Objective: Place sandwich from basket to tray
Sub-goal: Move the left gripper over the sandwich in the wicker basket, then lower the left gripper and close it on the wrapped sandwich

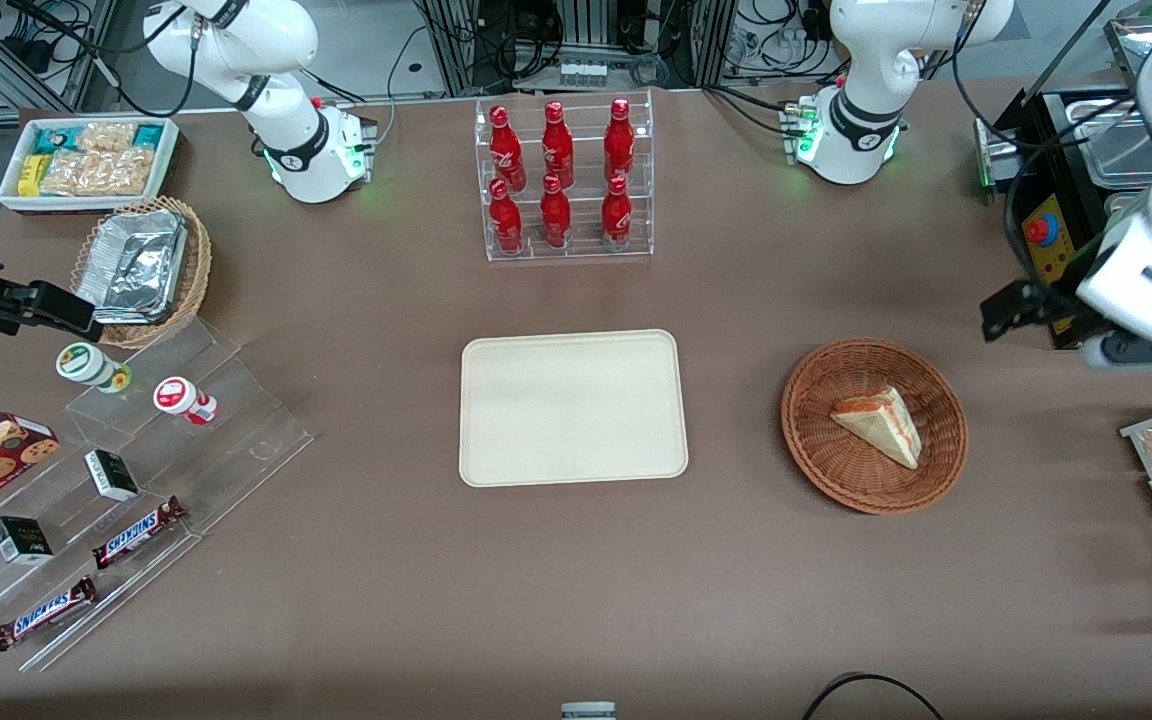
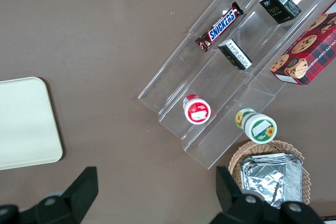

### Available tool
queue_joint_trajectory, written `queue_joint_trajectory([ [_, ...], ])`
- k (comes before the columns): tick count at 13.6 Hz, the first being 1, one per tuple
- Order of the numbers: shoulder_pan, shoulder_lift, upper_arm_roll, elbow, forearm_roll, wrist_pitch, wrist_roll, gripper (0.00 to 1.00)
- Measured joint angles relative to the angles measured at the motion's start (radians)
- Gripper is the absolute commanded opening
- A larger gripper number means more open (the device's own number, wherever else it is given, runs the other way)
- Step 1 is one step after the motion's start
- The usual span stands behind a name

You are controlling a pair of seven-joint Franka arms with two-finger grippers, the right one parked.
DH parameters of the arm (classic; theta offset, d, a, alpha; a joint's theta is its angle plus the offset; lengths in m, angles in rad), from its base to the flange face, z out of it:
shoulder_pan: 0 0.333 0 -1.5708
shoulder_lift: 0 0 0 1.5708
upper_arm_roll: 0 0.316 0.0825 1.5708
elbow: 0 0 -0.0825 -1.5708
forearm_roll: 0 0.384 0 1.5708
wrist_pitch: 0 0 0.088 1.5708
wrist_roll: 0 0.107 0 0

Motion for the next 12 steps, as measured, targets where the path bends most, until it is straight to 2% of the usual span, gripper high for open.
queue_joint_trajectory([
  [6,-0.001,0.112,0.000,-0.114,0.000,0.227,-0.065,1.00],
  [12,-0.007,0.122,-0.007,-0.353,0.000,0.543,-0.378,1.00],
])
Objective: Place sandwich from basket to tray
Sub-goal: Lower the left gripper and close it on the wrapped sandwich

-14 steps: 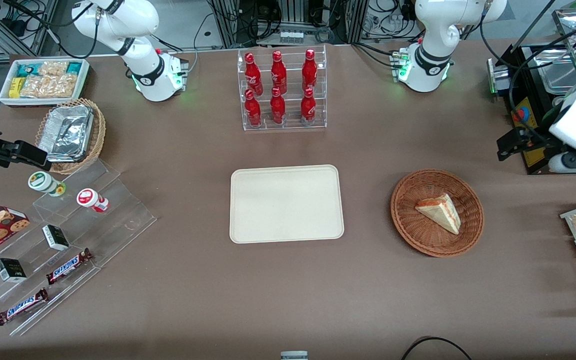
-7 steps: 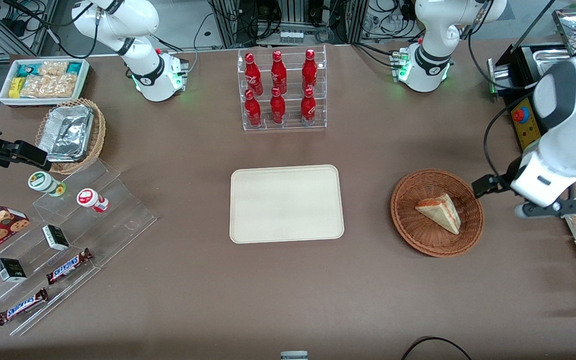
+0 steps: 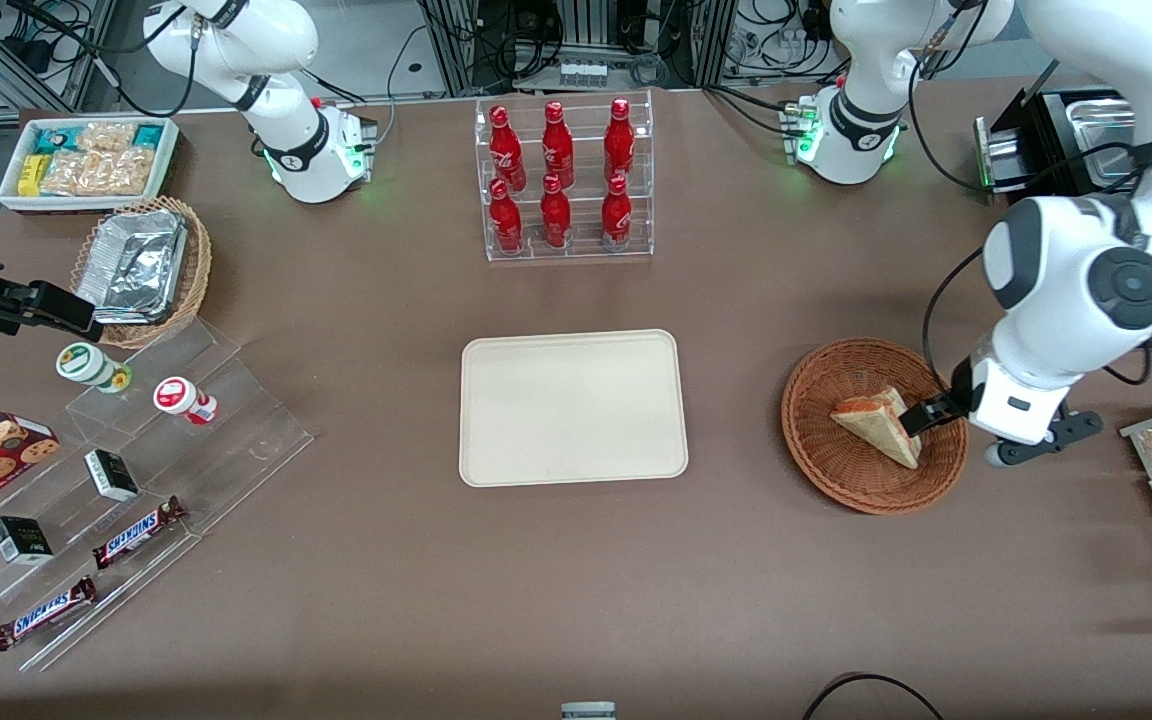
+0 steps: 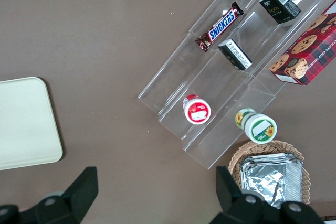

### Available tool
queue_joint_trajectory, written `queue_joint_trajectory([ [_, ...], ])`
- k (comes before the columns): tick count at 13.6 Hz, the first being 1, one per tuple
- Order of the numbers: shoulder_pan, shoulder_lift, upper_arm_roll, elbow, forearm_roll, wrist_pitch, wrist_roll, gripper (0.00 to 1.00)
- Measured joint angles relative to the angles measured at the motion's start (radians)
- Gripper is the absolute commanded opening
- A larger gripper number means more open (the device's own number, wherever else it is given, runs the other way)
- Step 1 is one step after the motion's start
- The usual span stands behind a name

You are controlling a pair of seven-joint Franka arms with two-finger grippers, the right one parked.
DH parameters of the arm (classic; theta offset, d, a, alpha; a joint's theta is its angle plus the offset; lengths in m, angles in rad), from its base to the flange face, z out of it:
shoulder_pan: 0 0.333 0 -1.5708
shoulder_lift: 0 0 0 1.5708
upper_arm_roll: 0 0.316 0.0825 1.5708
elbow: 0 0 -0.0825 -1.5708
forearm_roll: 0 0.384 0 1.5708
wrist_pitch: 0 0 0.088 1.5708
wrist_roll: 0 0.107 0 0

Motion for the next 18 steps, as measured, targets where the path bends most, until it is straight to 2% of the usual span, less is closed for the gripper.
queue_joint_trajectory([
  [5,0.000,-0.026,0.000,-0.193,-0.001,0.232,-0.229,1.00],
  [11,-0.006,-0.032,-0.001,-0.288,-0.001,0.296,-0.342,1.00],
  [18,-0.007,-0.008,-0.001,-0.318,-0.001,0.372,-0.417,1.00],
])
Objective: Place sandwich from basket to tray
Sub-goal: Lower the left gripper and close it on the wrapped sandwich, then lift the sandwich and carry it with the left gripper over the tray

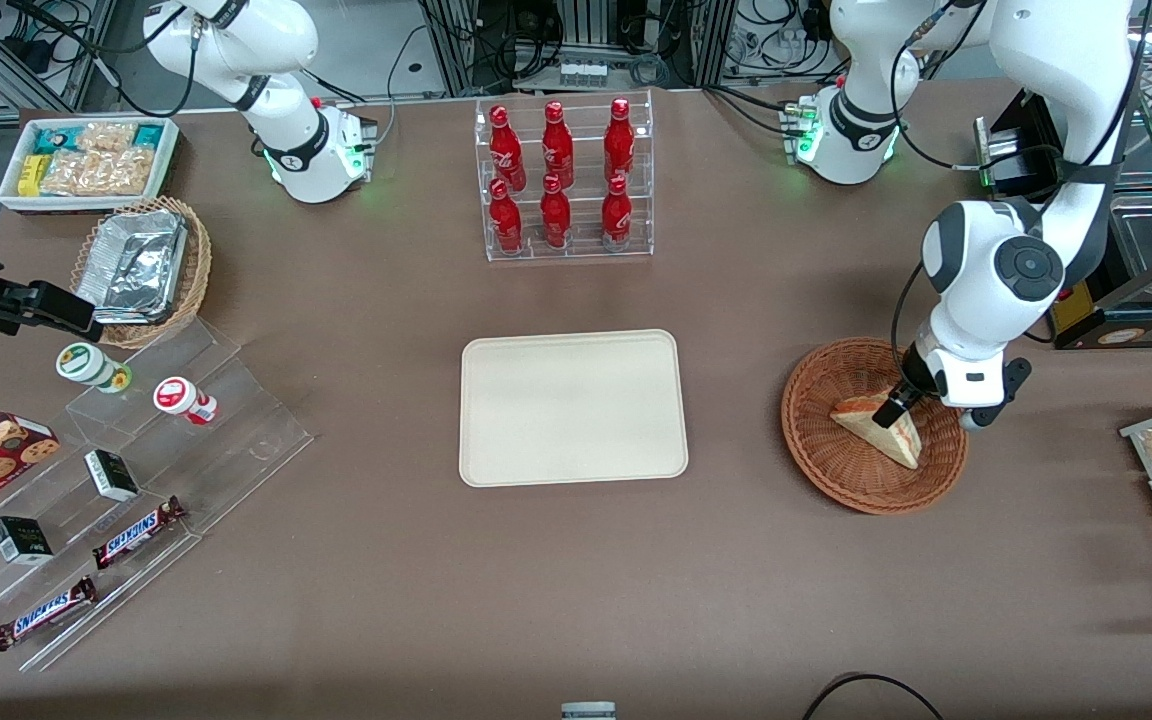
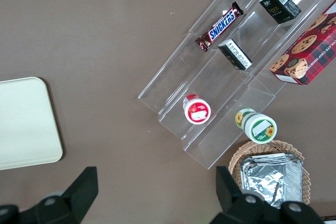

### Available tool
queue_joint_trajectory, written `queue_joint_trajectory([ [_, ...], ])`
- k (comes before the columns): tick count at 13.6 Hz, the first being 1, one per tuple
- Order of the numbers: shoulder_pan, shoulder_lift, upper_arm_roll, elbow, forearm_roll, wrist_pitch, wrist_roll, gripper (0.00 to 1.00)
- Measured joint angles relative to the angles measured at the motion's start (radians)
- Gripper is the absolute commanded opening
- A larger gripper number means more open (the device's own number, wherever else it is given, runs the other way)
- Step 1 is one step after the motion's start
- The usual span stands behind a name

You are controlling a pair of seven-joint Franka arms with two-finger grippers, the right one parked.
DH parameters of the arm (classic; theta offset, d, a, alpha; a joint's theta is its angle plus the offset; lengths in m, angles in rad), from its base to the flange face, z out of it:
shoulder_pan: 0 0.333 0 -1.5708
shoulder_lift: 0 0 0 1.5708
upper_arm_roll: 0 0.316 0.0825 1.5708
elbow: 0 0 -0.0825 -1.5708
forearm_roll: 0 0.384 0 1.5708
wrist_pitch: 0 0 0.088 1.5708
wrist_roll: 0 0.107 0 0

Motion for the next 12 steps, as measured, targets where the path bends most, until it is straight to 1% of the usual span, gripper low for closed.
queue_joint_trajectory([
  [2,-0.004,0.023,0.000,-0.001,0.000,0.029,-0.013,0.99],
  [3,-0.007,0.033,0.000,-0.001,0.000,0.039,-0.016,0.91],
  [4,-0.010,0.041,0.000,-0.001,0.000,0.049,-0.021,0.70],
  [6,-0.013,0.052,0.000,-0.001,0.000,0.065,-0.040,0.36],
  [7,-0.013,0.055,0.000,-0.001,0.000,0.069,-0.045,0.22],
  [8,-0.013,0.056,0.000,-0.001,0.000,0.069,-0.046,0.13],
  [12,-0.015,0.056,0.000,0.007,0.000,0.067,-0.046,0.12],
])
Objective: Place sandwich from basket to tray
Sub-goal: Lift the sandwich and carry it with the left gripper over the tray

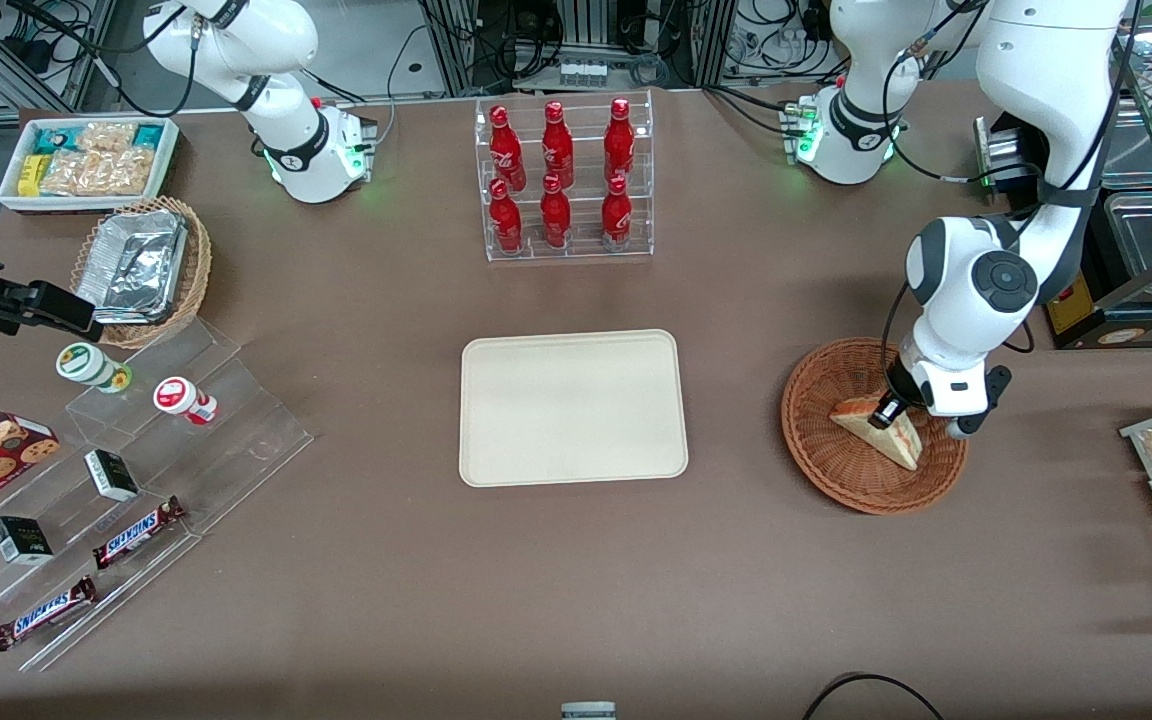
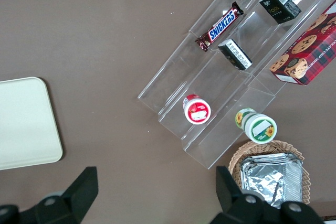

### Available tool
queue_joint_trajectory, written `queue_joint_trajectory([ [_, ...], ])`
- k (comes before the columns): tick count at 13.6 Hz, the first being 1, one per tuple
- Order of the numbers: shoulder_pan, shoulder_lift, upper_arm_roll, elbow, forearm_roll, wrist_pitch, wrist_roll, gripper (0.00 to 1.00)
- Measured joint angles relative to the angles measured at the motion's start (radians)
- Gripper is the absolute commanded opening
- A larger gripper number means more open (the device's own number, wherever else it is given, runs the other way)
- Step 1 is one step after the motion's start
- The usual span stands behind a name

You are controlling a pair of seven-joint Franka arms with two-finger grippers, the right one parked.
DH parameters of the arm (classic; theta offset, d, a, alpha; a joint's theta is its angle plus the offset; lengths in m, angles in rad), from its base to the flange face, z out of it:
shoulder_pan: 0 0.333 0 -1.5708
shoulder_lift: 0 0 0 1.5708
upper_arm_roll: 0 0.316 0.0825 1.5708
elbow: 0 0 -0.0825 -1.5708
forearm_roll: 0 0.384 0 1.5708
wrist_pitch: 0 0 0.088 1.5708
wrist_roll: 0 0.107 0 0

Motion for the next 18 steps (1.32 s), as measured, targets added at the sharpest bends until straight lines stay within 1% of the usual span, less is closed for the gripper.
queue_joint_trajectory([
  [1,-0.007,-0.003,0.000,0.008,0.000,-0.012,0.000,0.12],
  [3,-0.027,-0.019,-0.001,0.049,0.001,-0.113,0.000,0.12],
  [4,-0.037,-0.034,-0.003,0.084,0.009,-0.196,0.001,0.12],
  [7,-0.084,-0.076,-0.009,0.244,0.079,-0.503,0.001,0.12],
  [9,-0.142,-0.078,-0.012,0.352,0.096,-0.628,0.002,0.12],
  [11,-0.230,-0.059,-0.015,0.425,0.118,-0.670,-0.002,0.12],
  [14,-0.357,0.002,-0.019,0.511,0.119,-0.670,-0.018,0.12],
  [15,-0.386,0.022,-0.020,0.536,0.113,-0.668,-0.020,0.11],
  [18,-0.452,0.090,-0.022,0.616,0.062,-0.636,-0.020,0.09],
])
